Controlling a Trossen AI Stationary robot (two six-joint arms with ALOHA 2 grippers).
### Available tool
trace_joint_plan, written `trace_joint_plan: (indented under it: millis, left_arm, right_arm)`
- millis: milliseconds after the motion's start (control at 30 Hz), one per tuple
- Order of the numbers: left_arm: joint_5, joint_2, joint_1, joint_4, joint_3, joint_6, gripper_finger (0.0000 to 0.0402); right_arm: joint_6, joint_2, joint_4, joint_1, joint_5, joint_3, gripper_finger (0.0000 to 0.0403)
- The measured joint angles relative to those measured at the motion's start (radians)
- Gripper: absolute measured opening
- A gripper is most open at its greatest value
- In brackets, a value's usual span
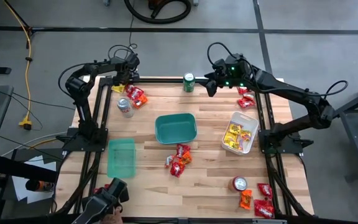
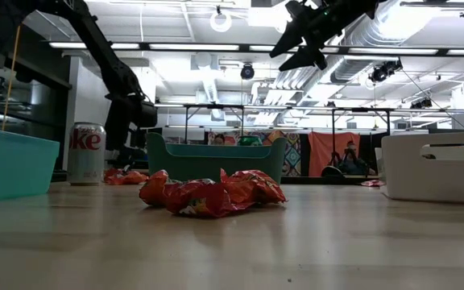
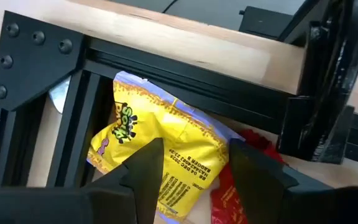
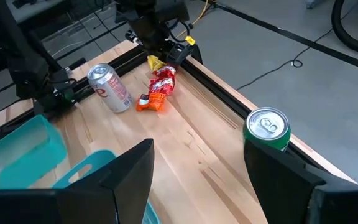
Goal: Sort candy
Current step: Put the yellow candy into the white bin
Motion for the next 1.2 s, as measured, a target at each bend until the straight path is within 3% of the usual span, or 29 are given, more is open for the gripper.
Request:
trace_joint_plan:
  millis: [167,333,400,600,733,900,1033,1200]
  left_arm:
    - [-0.002,0.001,-0.001,-0.001,0.0,0.006,0.0132]
    - [0.039,-0.006,-0.001,-0.013,-0.001,0.025,0.0029]
    - [0.051,-0.024,-0.002,-0.008,-0.001,0.02,0.001]
    - [0.026,-0.094,0.009,-0.014,-0.002,0.088,0.0002]
    - [0.085,-0.151,0.021,0.024,-0.002,0.088,0.0001]
    - [0.076,-0.277,-0.027,0.045,-0.002,0.146,0.0]
    - [0.107,-0.41,-0.109,0.067,-0.002,0.242,0.0]
    - [0.278,-0.567,-0.294,0.177,-0.002,0.336,0.0]
  right_arm:
    - [0.0,0.0,0.0,0.0,0.002,0.0,0.0245]
    - [0.0,0.0,0.0,0.0,0.01,0.0,0.0245]
    - [0.0,0.0,0.0,0.0,0.013,0.0,0.0245]
    - [0.0,0.0,-0.005,0.0,0.013,0.0,0.0245]
    - [0.0,0.0,-0.008,0.0,0.013,-0.001,0.0245]
    - [0.001,0.0,-0.007,0.0,0.013,-0.001,0.0245]
    - [-0.009,0.0,0.016,0.0,-0.005,-0.001,0.0245]
    - [-0.012,0.0,0.116,0.002,-0.137,-0.001,0.0245]
